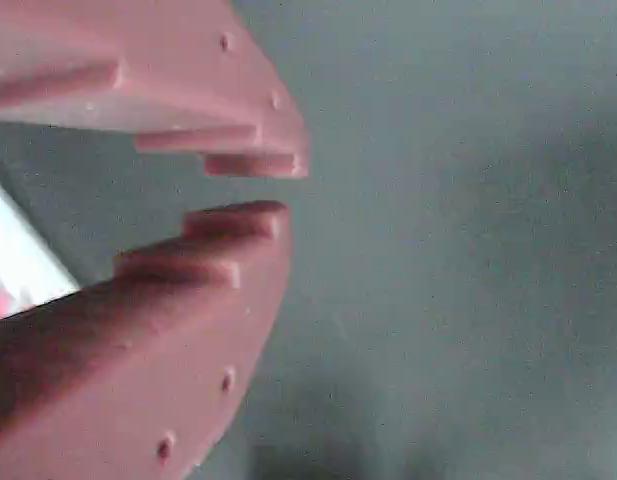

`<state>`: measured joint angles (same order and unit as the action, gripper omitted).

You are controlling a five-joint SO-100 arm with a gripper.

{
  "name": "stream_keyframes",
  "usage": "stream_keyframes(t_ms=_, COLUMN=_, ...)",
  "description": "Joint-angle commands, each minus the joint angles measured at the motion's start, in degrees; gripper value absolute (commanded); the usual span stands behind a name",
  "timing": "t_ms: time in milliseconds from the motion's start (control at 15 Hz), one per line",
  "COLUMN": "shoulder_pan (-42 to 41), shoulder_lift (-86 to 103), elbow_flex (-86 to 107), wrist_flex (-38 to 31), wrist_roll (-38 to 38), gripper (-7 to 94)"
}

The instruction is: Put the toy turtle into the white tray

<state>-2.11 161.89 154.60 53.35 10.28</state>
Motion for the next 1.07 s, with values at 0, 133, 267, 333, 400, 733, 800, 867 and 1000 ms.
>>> stream_keyframes(t_ms=0, shoulder_pan=0.3, shoulder_lift=12.6, elbow_flex=5.9, wrist_flex=3.9, wrist_roll=-2.5, gripper=0)
stream_keyframes(t_ms=133, shoulder_pan=0.3, shoulder_lift=19.5, elbow_flex=8.7, wrist_flex=9.3, wrist_roll=-3.7, gripper=0)
stream_keyframes(t_ms=267, shoulder_pan=-0.4, shoulder_lift=24.9, elbow_flex=10.3, wrist_flex=14.8, wrist_roll=-3.3, gripper=0)
stream_keyframes(t_ms=333, shoulder_pan=-0.3, shoulder_lift=26.7, elbow_flex=10.9, wrist_flex=16.8, wrist_roll=-3.1, gripper=-1)
stream_keyframes(t_ms=400, shoulder_pan=-0.2, shoulder_lift=27.9, elbow_flex=11.7, wrist_flex=18.5, wrist_roll=-3.3, gripper=-1)
stream_keyframes(t_ms=733, shoulder_pan=-1.4, shoulder_lift=31.0, elbow_flex=11.6, wrist_flex=23.9, wrist_roll=-2.5, gripper=-1)
stream_keyframes(t_ms=800, shoulder_pan=-1.6, shoulder_lift=31.2, elbow_flex=11.7, wrist_flex=23.9, wrist_roll=-2.9, gripper=-1)
stream_keyframes(t_ms=867, shoulder_pan=-1.7, shoulder_lift=31.2, elbow_flex=11.7, wrist_flex=23.9, wrist_roll=-3.1, gripper=-1)
stream_keyframes(t_ms=1000, shoulder_pan=-1.8, shoulder_lift=31.2, elbow_flex=11.7, wrist_flex=23.9, wrist_roll=-3.3, gripper=-1)
